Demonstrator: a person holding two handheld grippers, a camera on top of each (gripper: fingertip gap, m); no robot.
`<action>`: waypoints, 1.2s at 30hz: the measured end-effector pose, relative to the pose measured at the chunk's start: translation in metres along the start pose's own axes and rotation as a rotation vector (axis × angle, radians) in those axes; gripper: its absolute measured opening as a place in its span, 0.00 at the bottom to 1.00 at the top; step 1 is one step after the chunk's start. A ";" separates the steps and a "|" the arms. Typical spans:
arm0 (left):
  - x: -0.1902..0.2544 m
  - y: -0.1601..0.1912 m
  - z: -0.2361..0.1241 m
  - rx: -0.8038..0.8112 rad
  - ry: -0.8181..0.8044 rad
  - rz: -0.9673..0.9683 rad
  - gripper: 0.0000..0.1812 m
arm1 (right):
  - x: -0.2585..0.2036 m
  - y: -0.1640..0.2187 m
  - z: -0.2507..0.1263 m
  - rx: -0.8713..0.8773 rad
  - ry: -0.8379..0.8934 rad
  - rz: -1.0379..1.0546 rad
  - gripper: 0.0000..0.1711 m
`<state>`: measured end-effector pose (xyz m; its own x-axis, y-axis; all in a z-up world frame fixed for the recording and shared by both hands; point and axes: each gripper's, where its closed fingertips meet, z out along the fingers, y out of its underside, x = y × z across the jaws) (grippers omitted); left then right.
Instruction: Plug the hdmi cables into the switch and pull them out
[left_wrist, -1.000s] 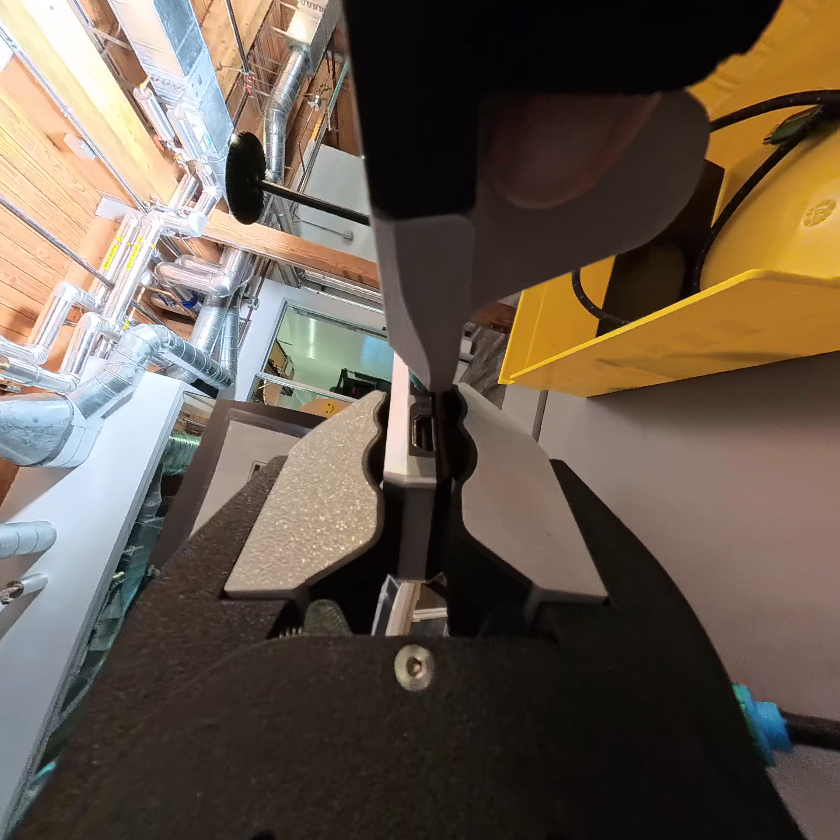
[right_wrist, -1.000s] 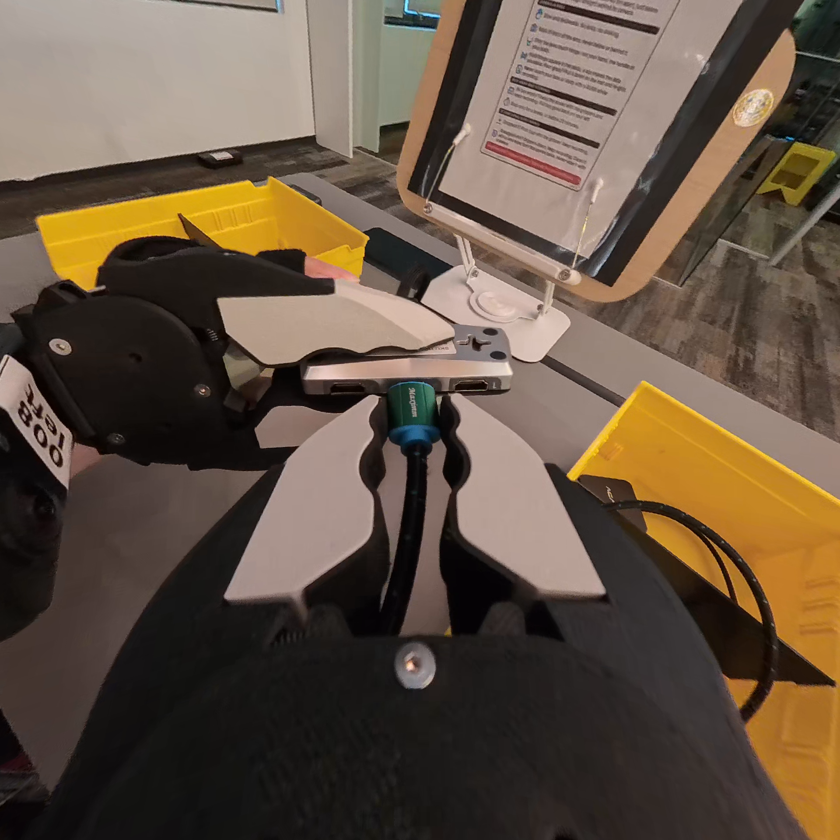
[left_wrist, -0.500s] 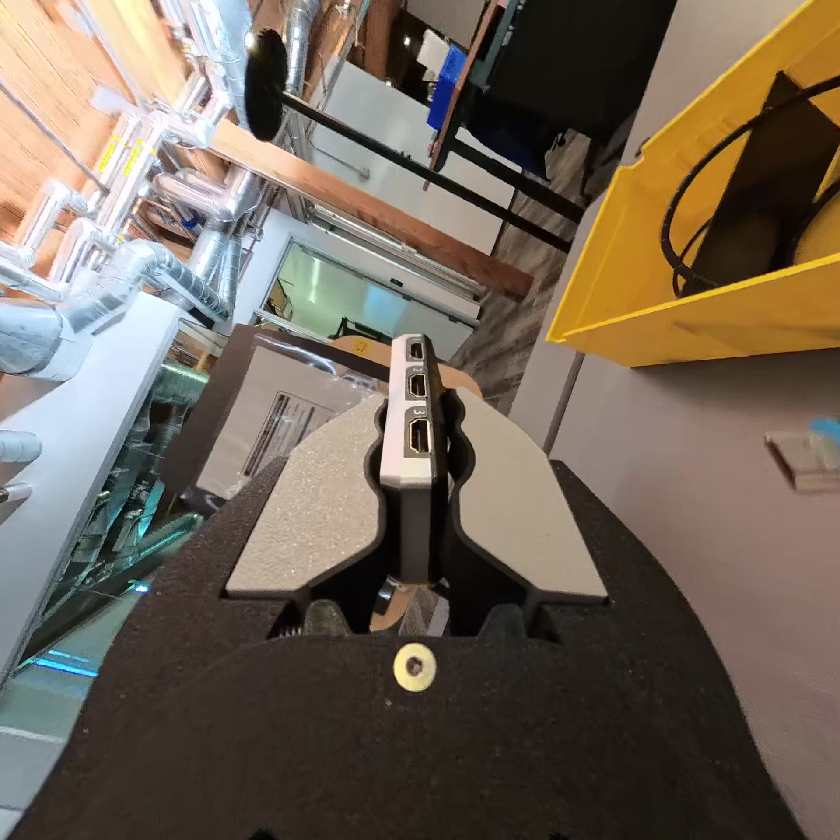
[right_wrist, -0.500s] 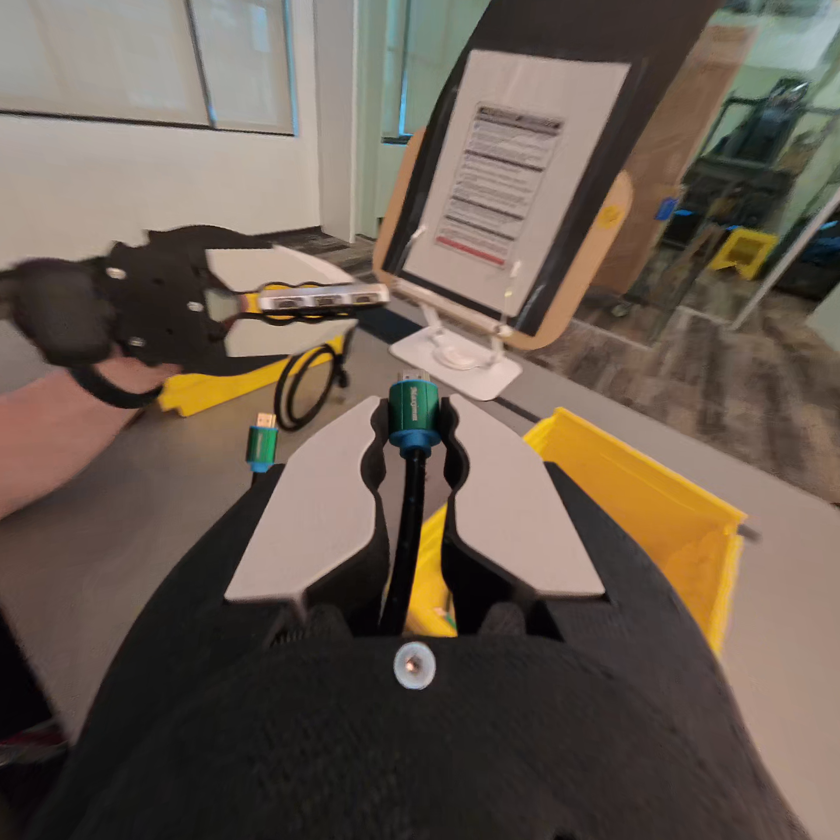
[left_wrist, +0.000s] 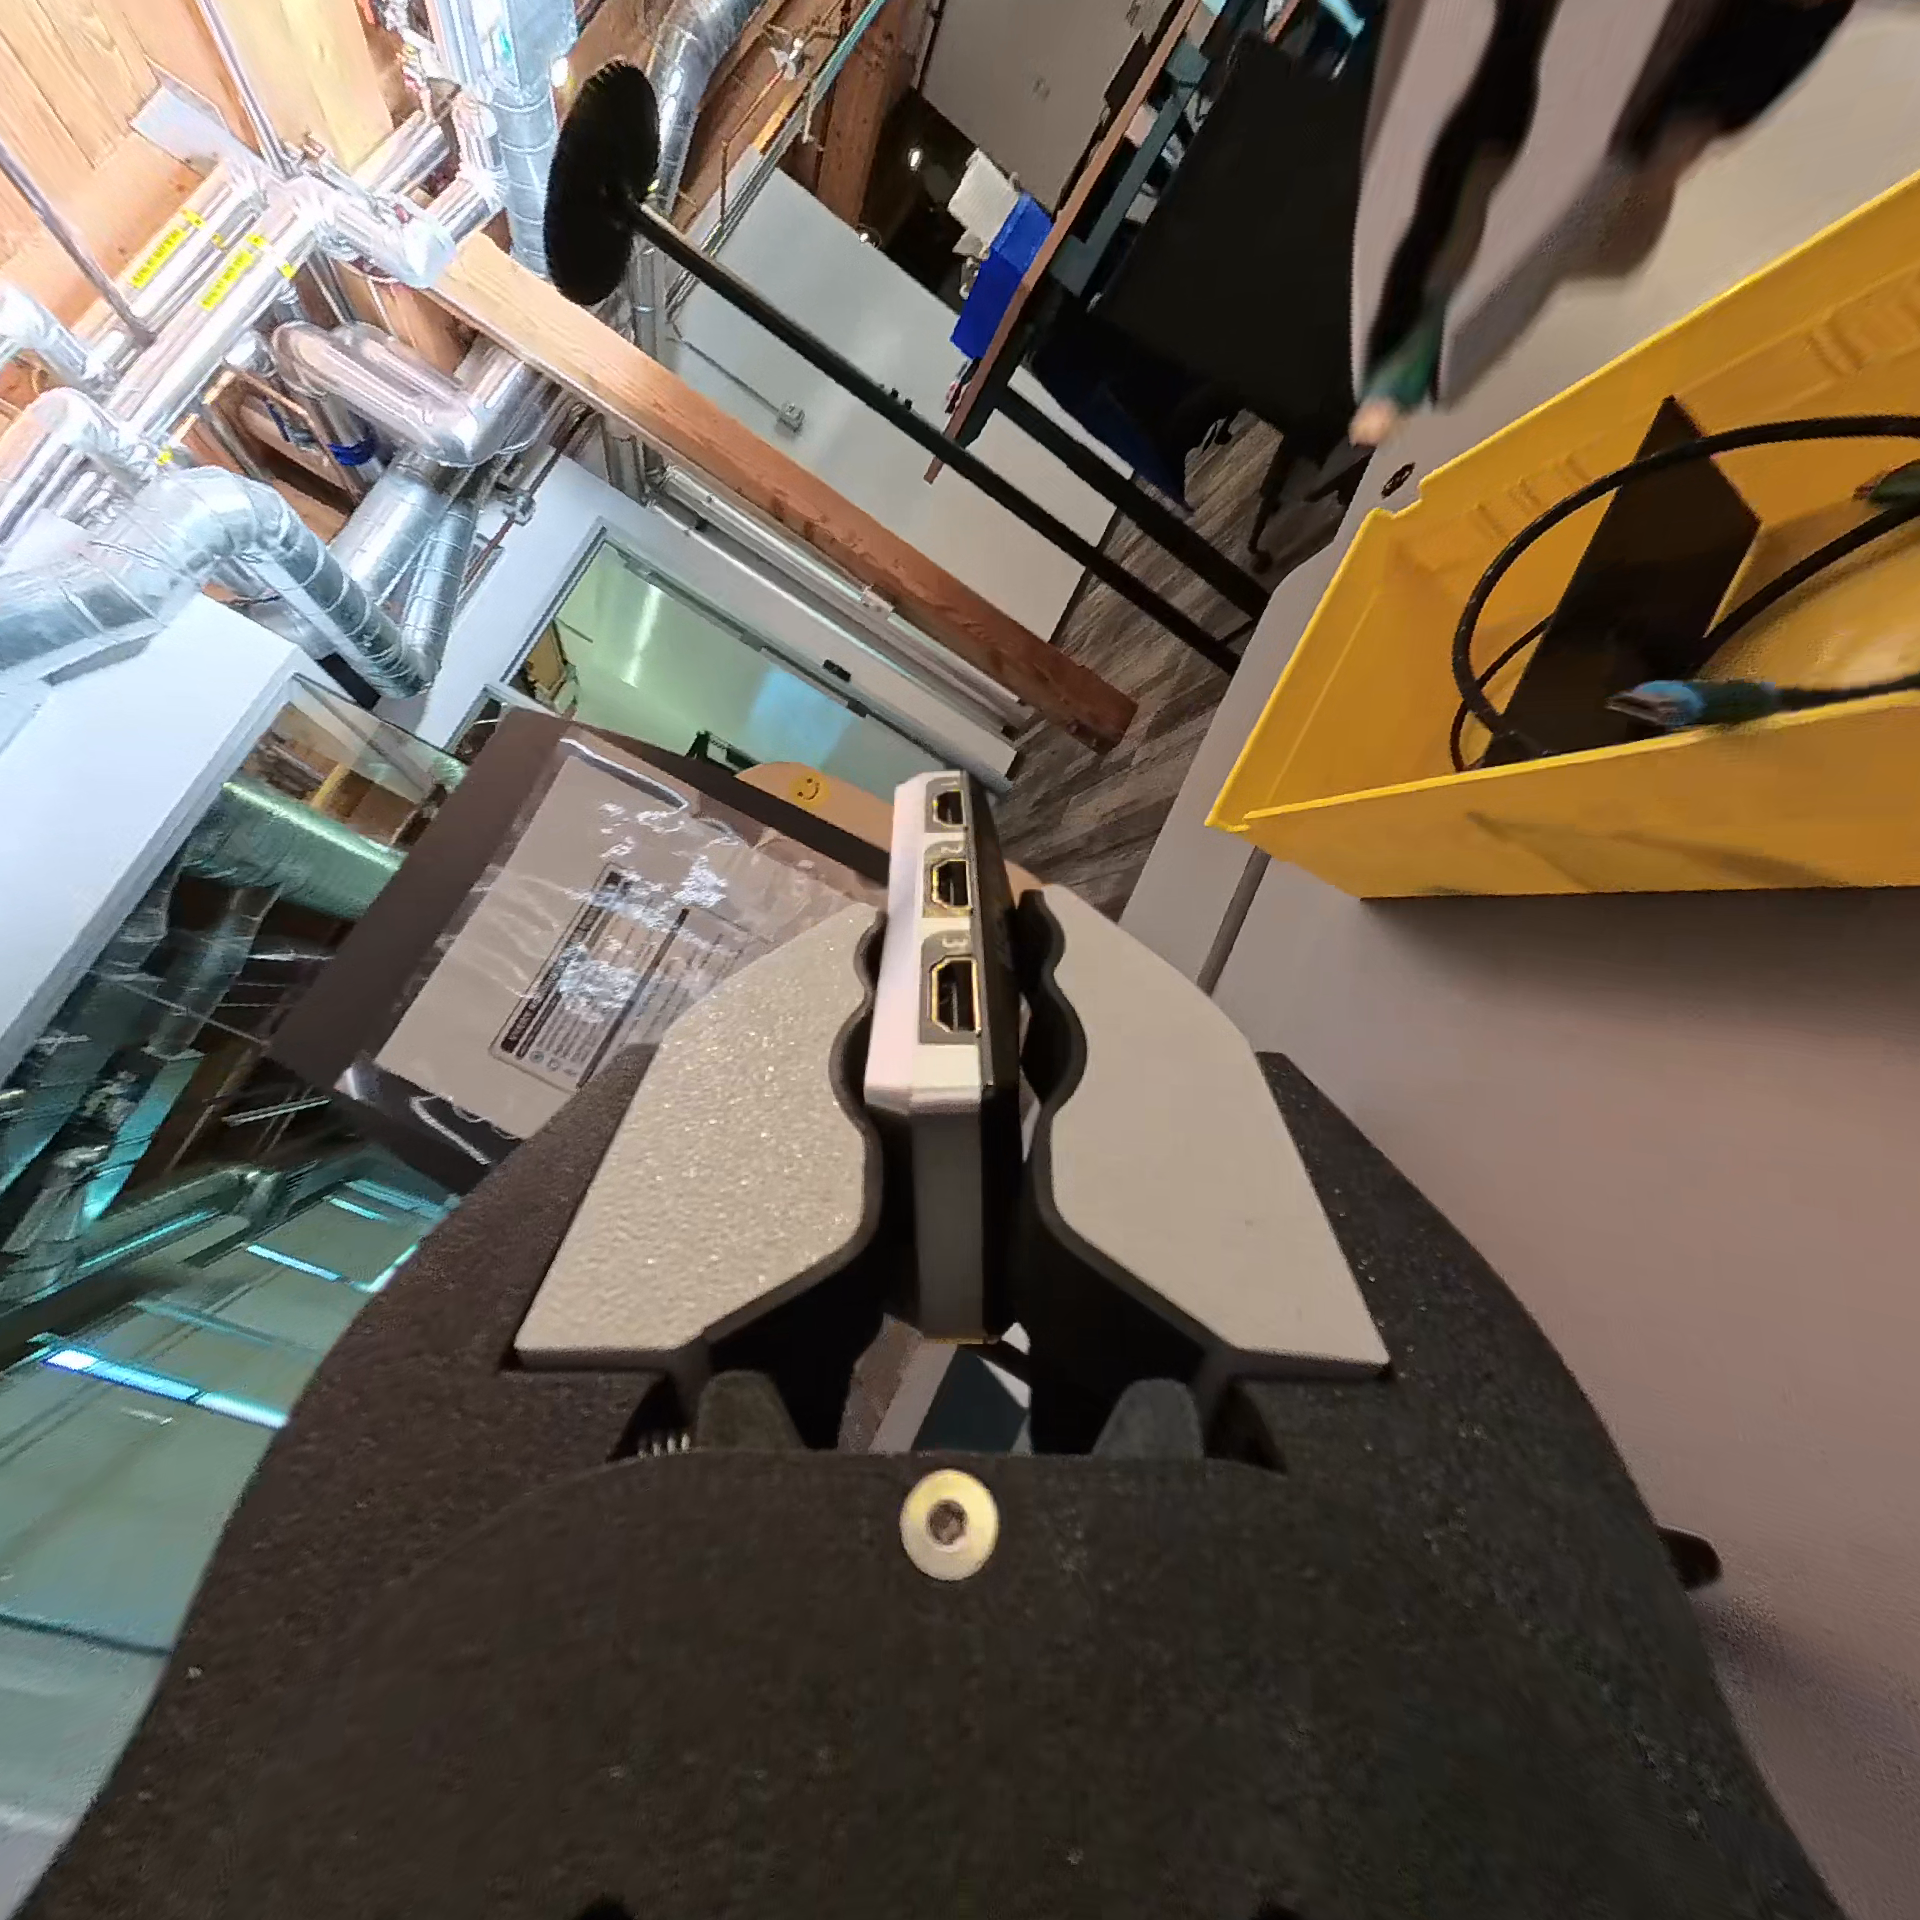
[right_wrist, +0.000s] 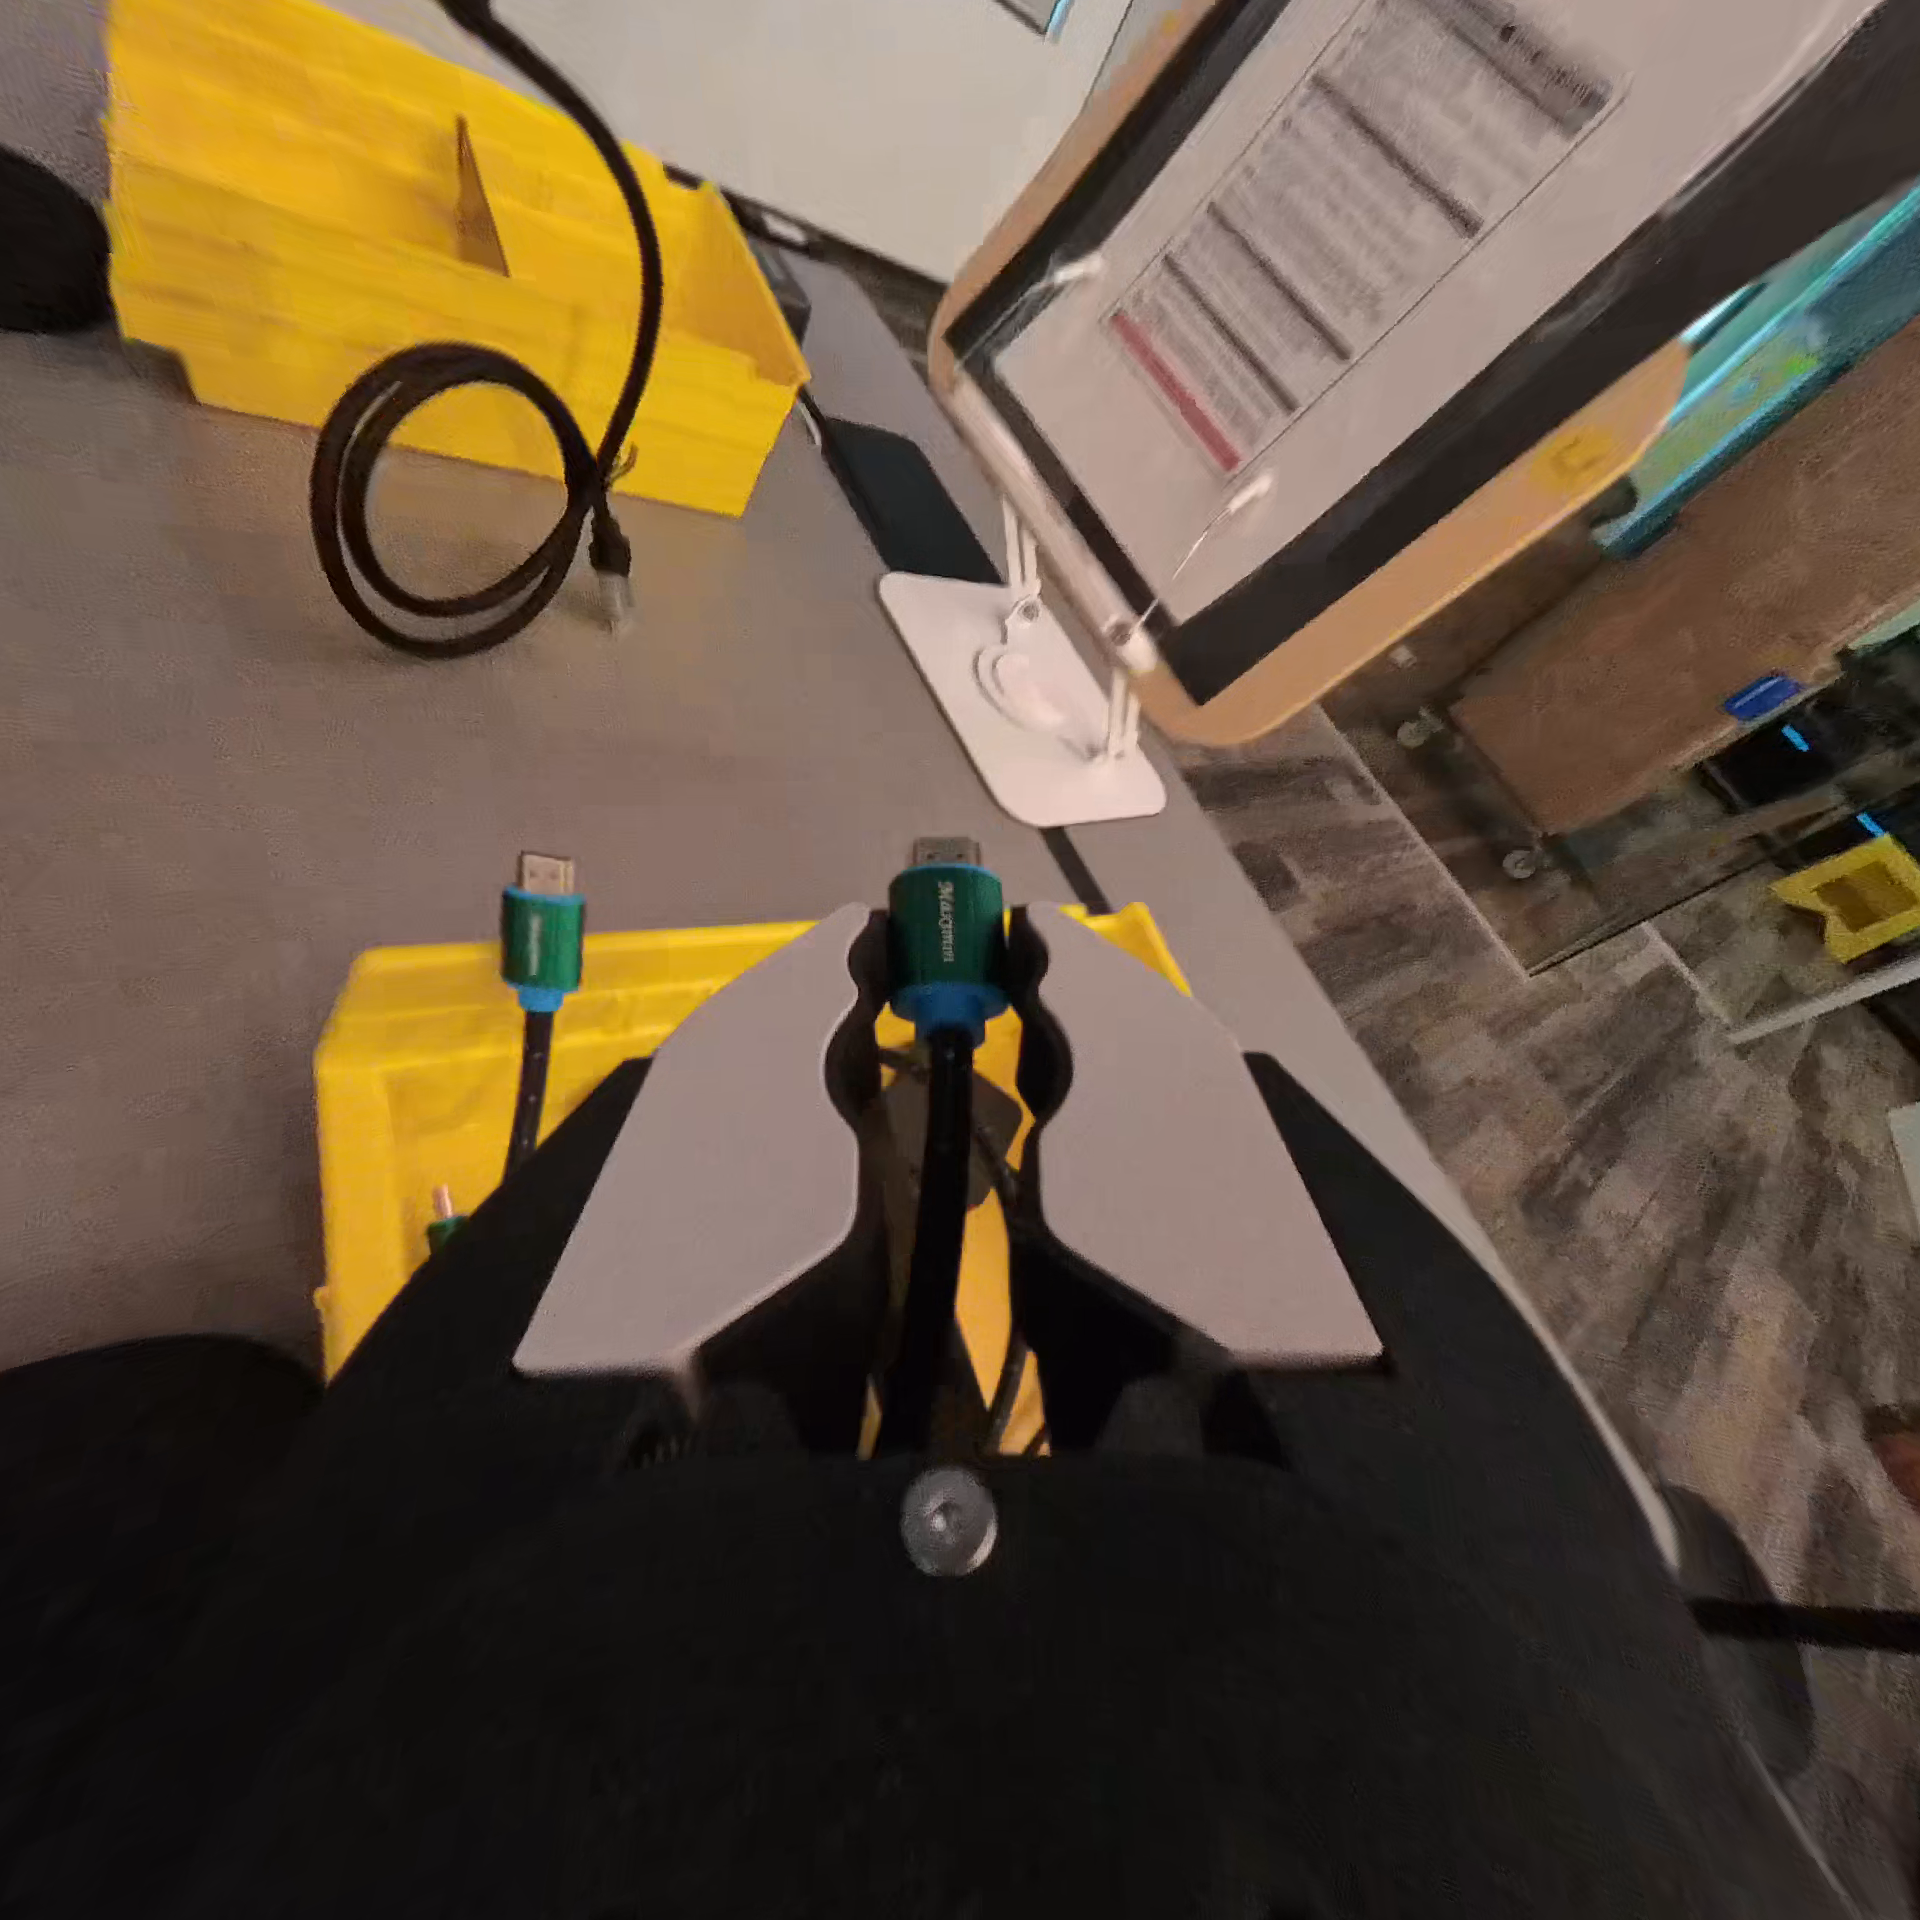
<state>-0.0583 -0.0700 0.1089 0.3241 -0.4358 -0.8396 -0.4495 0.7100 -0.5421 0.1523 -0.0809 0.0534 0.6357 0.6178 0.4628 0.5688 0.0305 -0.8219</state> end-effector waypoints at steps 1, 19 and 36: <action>0.001 -0.002 -0.001 0.010 0.011 -0.010 0.13 | -0.008 0.014 0.011 -0.017 -0.043 0.022 0.14; 0.012 -0.039 -0.029 0.199 0.291 -0.220 0.13 | -0.029 -0.107 0.018 0.041 -0.199 -0.267 0.29; -0.052 -0.076 -0.099 0.574 0.373 -0.605 0.30 | -0.131 -0.211 0.052 0.239 -0.227 -0.591 0.13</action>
<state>-0.1230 -0.1558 0.1905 0.0350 -0.9031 -0.4281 0.2253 0.4245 -0.8770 -0.0782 -0.1279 0.1492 0.1130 0.5926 0.7975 0.6396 0.5709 -0.5148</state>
